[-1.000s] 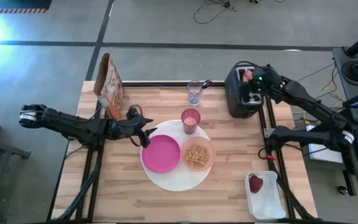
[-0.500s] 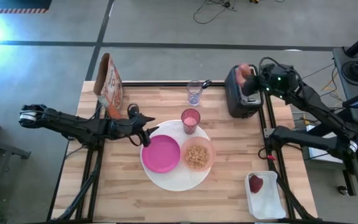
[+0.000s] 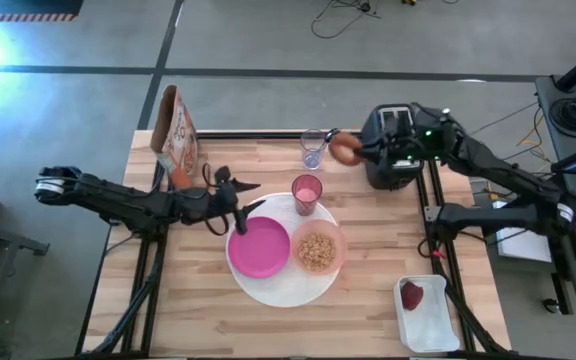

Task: Arrange a breakfast setting
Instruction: Put the bagel from the black toaster on the pink plate on the white mat

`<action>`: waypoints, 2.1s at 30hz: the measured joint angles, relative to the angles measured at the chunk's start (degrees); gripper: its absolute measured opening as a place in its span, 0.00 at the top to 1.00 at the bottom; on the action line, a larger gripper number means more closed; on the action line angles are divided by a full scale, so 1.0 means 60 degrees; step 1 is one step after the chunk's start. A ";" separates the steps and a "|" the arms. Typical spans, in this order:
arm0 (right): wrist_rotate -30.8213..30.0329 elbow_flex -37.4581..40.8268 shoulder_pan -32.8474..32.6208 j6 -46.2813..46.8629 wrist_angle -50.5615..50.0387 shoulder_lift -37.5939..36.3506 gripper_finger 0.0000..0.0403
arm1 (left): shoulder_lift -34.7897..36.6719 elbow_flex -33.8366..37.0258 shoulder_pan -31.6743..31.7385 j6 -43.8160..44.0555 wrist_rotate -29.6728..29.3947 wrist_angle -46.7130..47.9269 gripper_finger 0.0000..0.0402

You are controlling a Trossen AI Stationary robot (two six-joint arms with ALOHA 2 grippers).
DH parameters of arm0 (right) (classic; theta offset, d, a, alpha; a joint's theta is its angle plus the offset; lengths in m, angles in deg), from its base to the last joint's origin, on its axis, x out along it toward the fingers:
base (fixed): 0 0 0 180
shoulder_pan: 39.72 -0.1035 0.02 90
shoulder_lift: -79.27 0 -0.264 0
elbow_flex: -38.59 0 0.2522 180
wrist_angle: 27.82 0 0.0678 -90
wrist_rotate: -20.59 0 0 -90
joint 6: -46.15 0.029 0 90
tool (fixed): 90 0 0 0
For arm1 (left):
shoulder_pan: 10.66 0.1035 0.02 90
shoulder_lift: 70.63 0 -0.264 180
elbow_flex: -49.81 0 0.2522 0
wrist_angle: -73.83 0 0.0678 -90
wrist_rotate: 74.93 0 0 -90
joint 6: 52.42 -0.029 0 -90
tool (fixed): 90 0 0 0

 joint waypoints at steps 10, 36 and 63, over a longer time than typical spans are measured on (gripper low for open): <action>0.0017 0.0011 -0.2307 -0.3000 0.1484 0.1508 0.92 | -0.0430 0.0000 0.0001 -0.1509 0.0567 -0.1605 0.53; 0.0408 -0.0025 -0.3635 -0.5451 0.5247 0.3927 0.92 | -0.1483 0.0000 0.0125 -0.2930 0.2810 -0.4913 0.53; 0.0419 -0.0036 -0.3974 -0.6409 0.6219 0.4455 0.92 | -0.1621 0.0000 0.0173 -0.3261 0.3759 -0.5349 0.62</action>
